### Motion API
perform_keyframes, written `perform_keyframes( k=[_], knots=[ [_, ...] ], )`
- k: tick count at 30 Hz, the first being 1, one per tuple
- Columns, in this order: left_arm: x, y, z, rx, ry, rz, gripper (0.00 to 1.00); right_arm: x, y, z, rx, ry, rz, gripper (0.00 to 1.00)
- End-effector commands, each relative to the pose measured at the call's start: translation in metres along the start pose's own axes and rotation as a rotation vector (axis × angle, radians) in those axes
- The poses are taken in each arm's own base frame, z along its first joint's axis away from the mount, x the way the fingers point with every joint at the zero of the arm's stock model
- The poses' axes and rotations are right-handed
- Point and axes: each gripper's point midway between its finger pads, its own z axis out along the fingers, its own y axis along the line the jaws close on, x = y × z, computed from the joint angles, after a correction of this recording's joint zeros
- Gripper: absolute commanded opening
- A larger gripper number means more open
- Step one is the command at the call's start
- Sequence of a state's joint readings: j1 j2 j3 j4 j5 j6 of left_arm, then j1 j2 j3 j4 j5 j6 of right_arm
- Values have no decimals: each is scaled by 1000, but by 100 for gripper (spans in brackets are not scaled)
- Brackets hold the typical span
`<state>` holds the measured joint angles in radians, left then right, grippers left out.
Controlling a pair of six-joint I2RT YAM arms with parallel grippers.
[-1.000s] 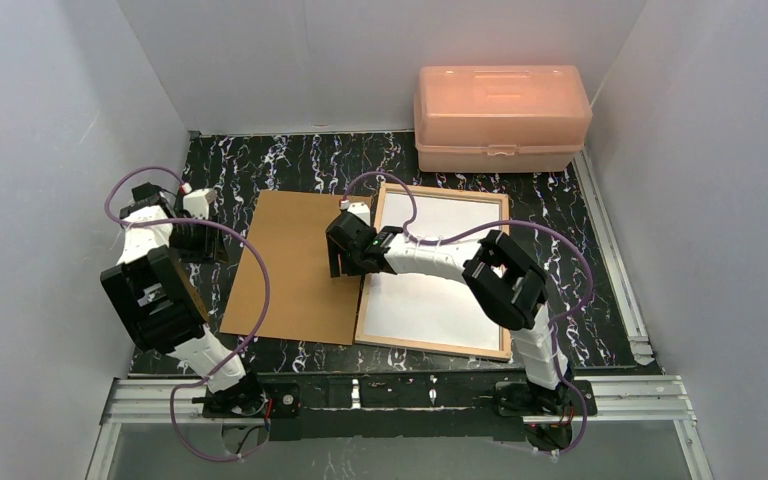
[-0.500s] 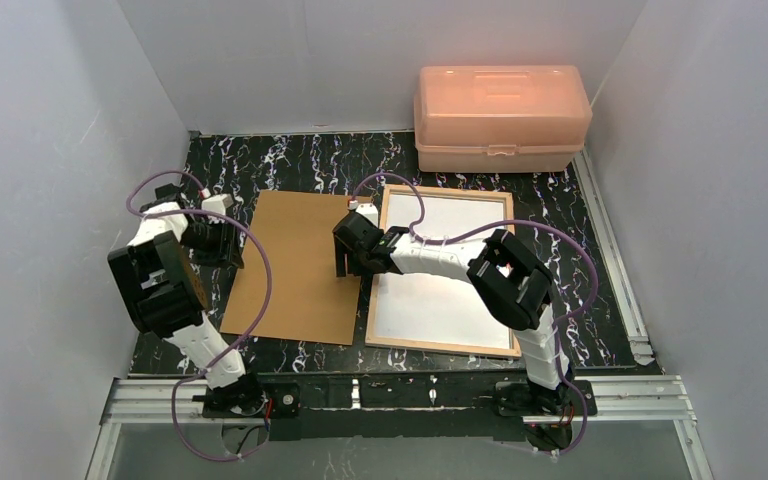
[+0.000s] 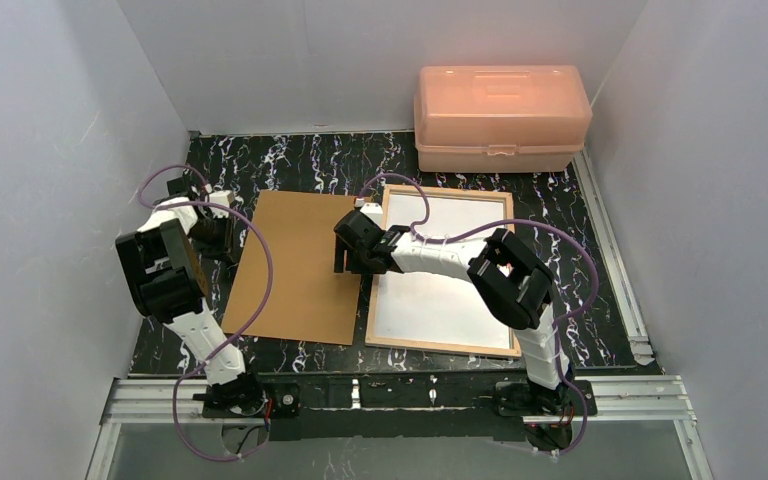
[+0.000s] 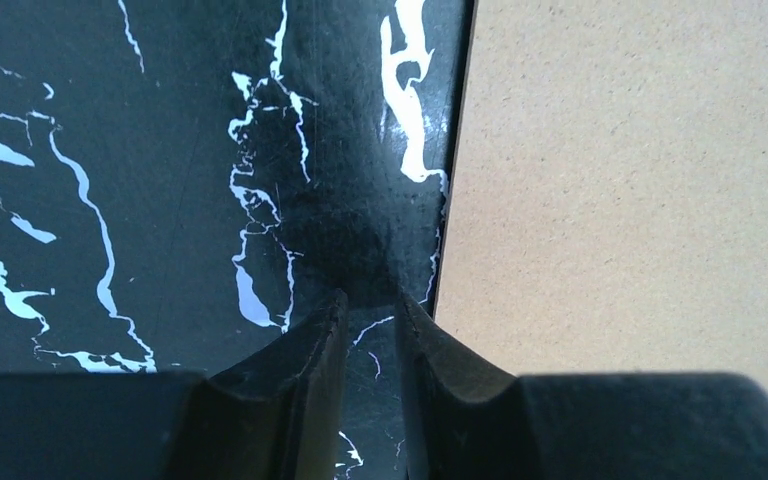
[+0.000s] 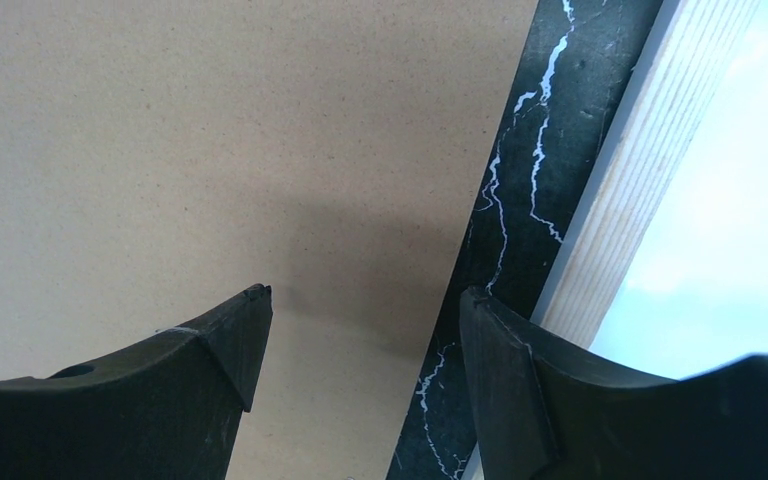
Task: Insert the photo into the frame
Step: Move the photo frame item to the center of the board.
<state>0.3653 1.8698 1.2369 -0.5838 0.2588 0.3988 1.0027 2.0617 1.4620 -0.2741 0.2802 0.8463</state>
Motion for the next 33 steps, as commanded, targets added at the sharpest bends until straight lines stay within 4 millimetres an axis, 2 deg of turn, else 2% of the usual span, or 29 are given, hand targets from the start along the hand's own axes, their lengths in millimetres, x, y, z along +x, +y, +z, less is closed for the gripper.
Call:
perform_keyframes(
  k=[1,7,15,20,24,28,33],
  knots=[
    [11,-7,18,10,48,21,23,1,9,1,-27,-4,59,77],
    [29,-29,30,99,91,54,21,2,28,1,-101,20,96,78],
    [31,-47,29,164,126,83,11,-19,55,-19,-219,-29,161,78],
    [33,-60,25,175,120,181,5,-35,71,-40,-298,-70,205,77],
    [35,-74,18,166,104,286,1,-55,79,-64,-345,-129,227,76],
    [37,-82,15,192,126,282,0,-66,81,-81,-375,-159,241,76],
    [42,-88,13,205,138,296,0,-68,77,-95,-383,-172,254,76]
  ],
)
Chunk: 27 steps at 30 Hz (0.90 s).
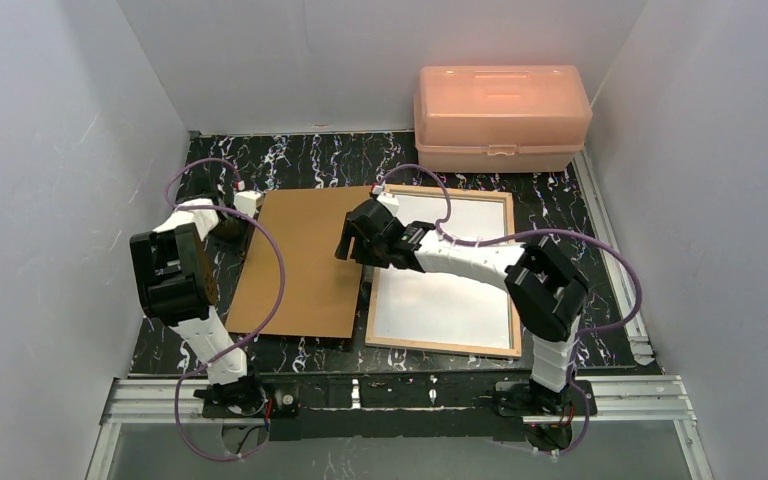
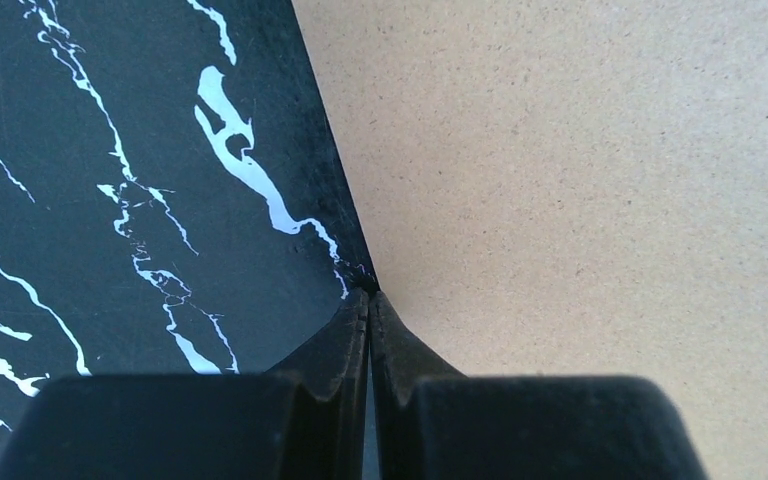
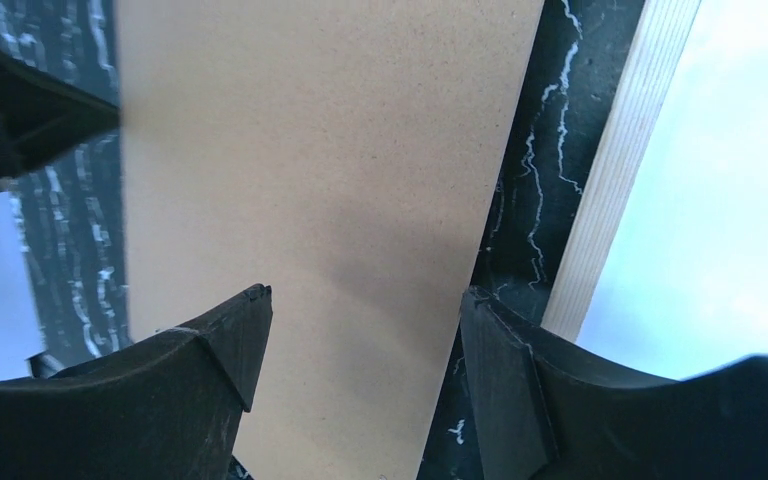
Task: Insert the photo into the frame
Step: Move the photo frame item to the center of the board.
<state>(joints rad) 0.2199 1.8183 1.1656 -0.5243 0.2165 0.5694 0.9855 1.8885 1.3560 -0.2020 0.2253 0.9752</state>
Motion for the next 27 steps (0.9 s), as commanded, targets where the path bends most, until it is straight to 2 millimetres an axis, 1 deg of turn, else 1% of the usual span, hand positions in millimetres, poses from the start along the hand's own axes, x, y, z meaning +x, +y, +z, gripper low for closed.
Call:
perform_keyframes(
  k=[1,2,3,4,9,14,16,17,19,23,27],
  knots=[
    [30,-67,3,236,104,-12,0,-36,70,-40,-259,-114,89,76],
    [30,-70,3,239,105,-6,0,-35,67,-42,-254,-115,93,75],
    [30,-72,2,244,105,-1,0,-39,70,-45,-273,-129,101,75],
    [28,-75,1,249,102,3,0,-40,69,-48,-275,-136,105,75],
    [20,-93,1,274,113,40,0,-39,57,-56,-265,-144,128,75],
    [13,-110,0,303,146,78,0,-41,35,-63,-243,-156,162,75],
    [13,-113,0,308,150,87,0,-43,26,-69,-237,-165,174,75],
    [12,-121,1,316,158,112,0,-44,21,-71,-232,-169,180,75],
    [11,-129,1,323,168,131,0,-44,8,-75,-217,-175,193,75],
    [10,-131,3,316,179,137,0,-40,-17,-75,-185,-171,214,74],
    [14,-123,5,268,209,139,0,-34,-40,-72,-149,-154,223,74]
  ],
)
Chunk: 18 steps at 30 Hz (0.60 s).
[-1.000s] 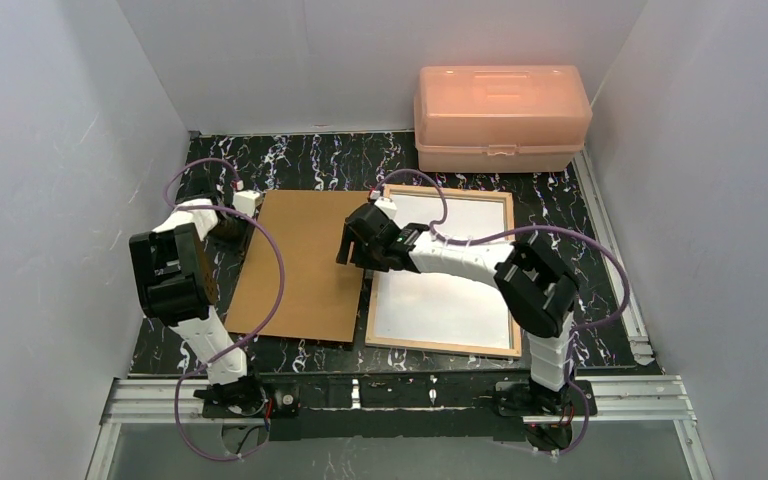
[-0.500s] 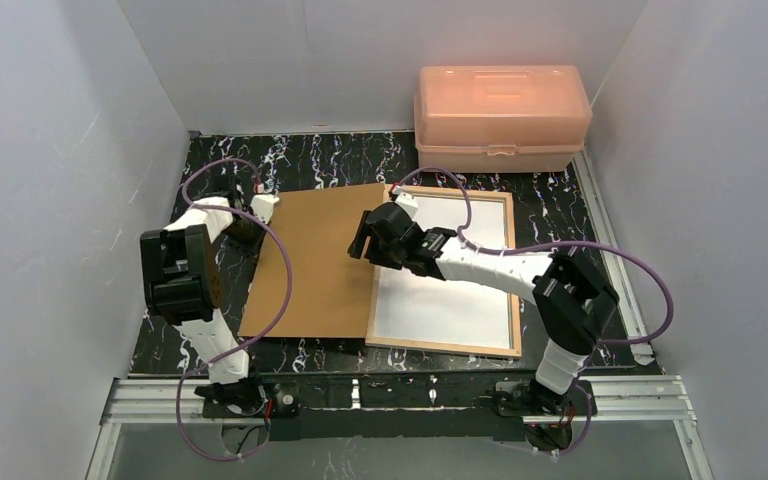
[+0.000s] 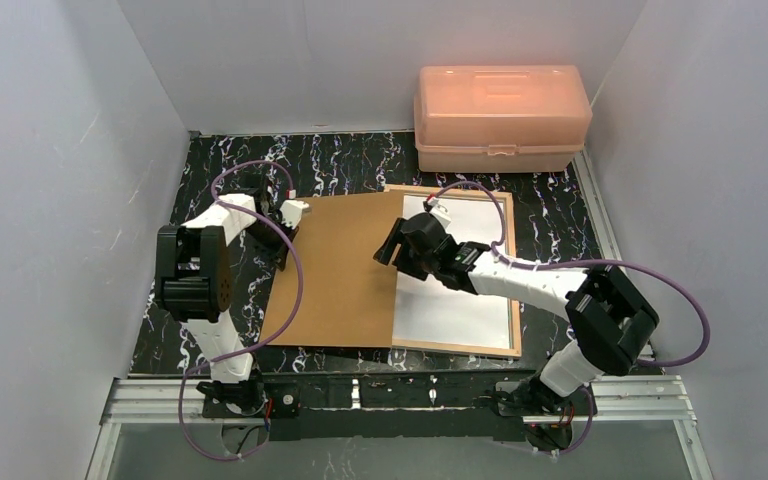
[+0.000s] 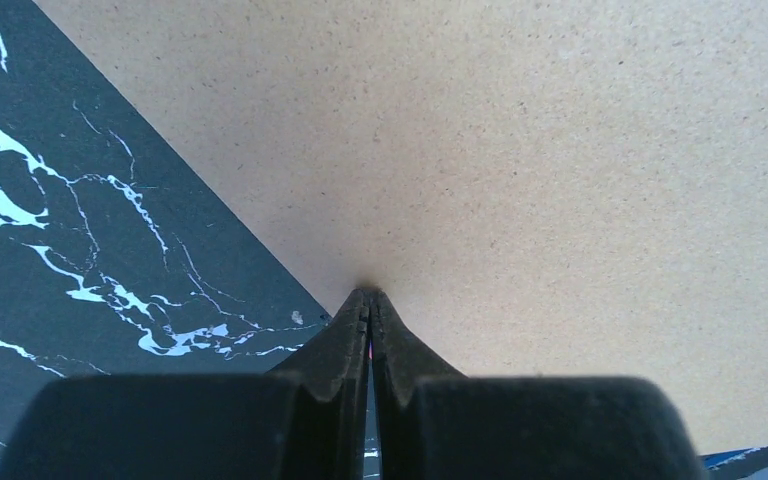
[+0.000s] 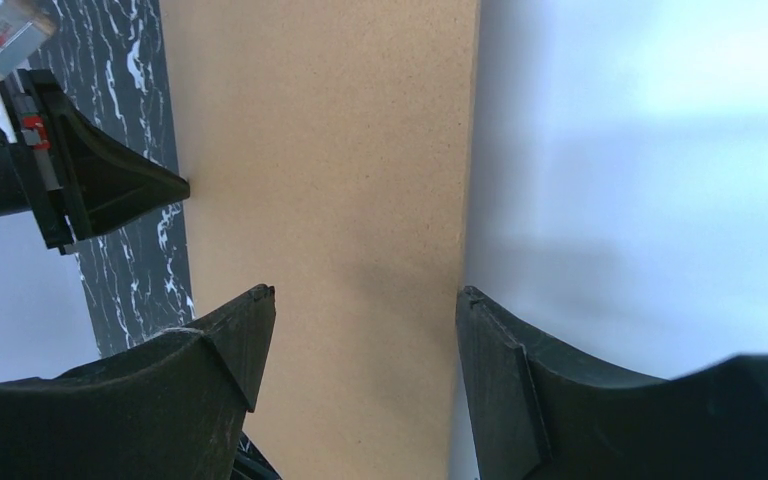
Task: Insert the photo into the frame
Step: Move the photo frame item to the center of the board.
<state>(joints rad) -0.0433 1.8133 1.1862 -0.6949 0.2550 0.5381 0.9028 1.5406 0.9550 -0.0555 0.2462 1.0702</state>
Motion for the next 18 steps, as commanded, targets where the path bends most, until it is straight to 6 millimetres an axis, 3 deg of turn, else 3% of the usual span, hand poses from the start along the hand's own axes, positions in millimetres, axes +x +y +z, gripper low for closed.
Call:
perform_keyframes(
  k=[1,10,14,18],
  knots=[
    [16,-20,11,85,77,-52,0,-14,19,-9,-112,-30,63,74],
    [12,-28,1,108,54,-62,0,-9,-20,-7,-41,-6,26,74],
    [-1,-34,-26,141,5,-64,0,-19,-28,-8,-24,-4,-35,76],
    [-18,-30,-61,153,-70,-71,2,-15,-33,-3,-36,51,-58,76]
  ],
)
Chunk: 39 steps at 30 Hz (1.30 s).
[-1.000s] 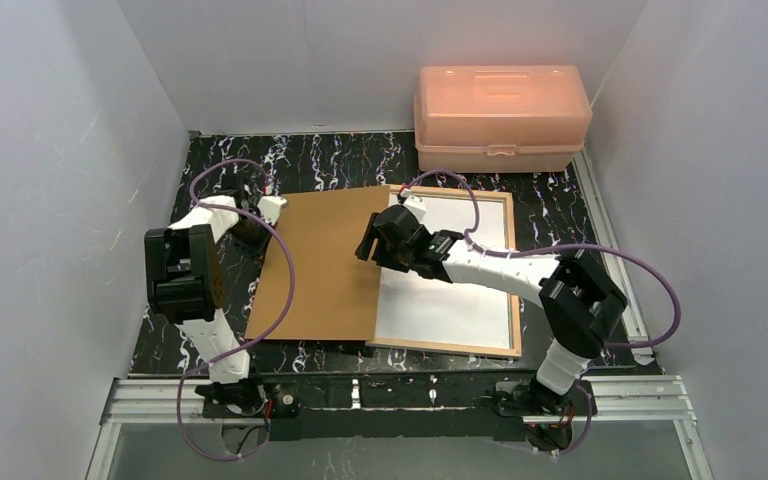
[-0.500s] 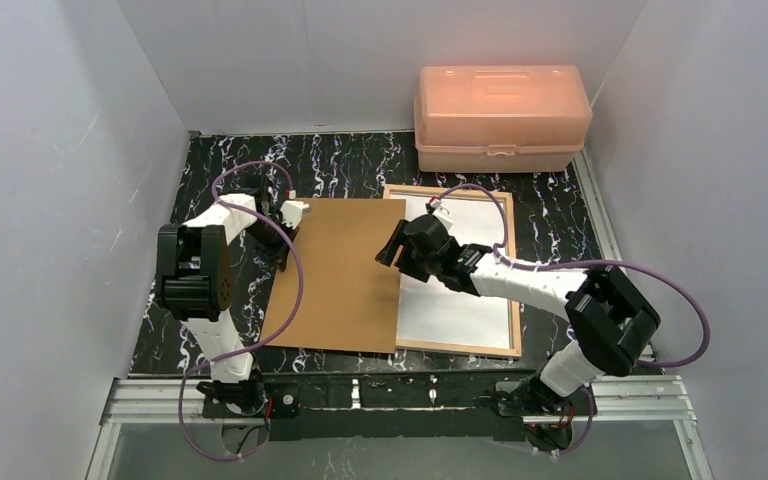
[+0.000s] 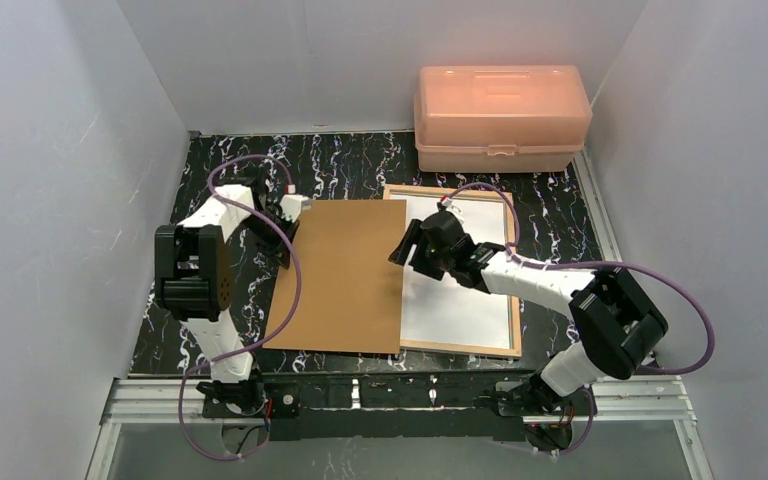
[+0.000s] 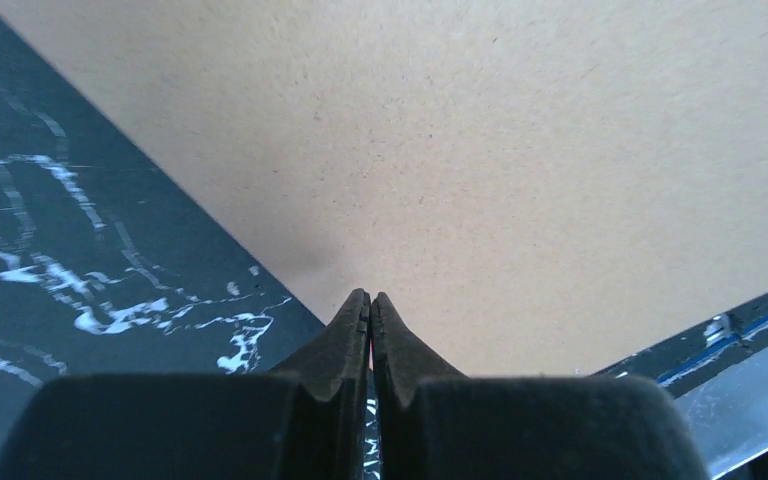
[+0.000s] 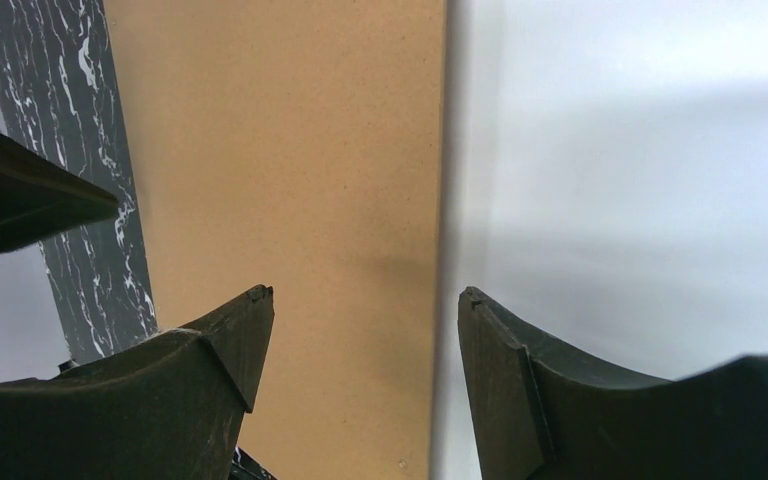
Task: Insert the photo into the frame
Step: Move the photo frame item to the center of the board, then pick up the photo frame item at the center of the board.
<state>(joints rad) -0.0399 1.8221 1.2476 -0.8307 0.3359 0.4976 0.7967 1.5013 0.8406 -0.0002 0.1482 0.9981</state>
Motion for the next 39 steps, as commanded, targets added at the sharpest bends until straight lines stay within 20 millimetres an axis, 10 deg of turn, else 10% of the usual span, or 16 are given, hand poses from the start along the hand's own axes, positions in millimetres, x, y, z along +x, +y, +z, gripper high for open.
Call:
perform_keyframes(
  k=[1,5,11,39],
  knots=[
    [-20,-14,-53,44,-106,15,3,-4,8,-3,-54,33,-60,76],
    [-12,17,-65,-35,-113,-11,8,5,10,5,-86,79,-73,74],
    [21,49,-29,-141,-16,-15,10,15,12,12,-115,137,-86,72],
    [38,21,23,-54,47,-59,9,30,2,27,-130,183,-64,70]
  ],
)
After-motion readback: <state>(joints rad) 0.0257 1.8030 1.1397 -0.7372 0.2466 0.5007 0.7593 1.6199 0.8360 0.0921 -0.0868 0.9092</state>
